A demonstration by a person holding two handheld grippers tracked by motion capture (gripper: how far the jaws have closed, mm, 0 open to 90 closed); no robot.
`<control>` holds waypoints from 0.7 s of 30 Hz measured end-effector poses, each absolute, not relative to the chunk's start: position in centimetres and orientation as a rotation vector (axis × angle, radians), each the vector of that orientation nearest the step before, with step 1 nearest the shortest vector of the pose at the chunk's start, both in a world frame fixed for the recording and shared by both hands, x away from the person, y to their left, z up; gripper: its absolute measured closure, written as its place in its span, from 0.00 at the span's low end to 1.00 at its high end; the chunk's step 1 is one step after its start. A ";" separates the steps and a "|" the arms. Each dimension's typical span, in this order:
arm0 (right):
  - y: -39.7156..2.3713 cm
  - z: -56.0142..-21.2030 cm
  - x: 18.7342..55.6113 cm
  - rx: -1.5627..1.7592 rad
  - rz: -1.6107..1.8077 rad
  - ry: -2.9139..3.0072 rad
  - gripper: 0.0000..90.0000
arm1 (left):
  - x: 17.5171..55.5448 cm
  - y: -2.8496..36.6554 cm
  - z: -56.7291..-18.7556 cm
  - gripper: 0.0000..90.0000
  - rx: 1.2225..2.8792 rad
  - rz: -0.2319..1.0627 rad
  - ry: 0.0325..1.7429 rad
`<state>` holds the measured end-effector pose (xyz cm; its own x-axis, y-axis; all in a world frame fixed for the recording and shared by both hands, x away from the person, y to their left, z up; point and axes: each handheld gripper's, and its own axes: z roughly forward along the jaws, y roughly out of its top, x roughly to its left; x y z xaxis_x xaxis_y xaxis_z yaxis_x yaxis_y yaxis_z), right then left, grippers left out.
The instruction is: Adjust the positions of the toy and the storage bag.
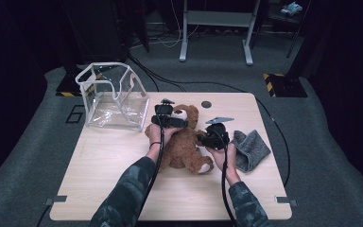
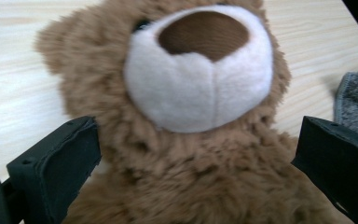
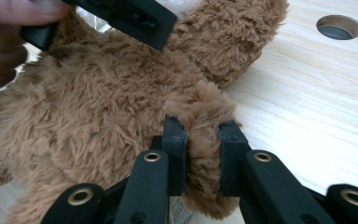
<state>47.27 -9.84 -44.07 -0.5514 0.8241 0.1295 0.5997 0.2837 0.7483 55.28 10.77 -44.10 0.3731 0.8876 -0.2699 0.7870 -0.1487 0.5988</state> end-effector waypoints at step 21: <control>-10.2 -46.2 47.4 1.336 1.091 2.307 0.81 | 55.9 9.2 -47.5 0.09 2.072 0.204 1.485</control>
<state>47.39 -10.24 -46.18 -0.5428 0.8283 0.1386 0.6326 0.2947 0.7162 55.87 9.18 -47.48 0.3699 0.9069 -0.2017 0.8188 -0.2156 0.5320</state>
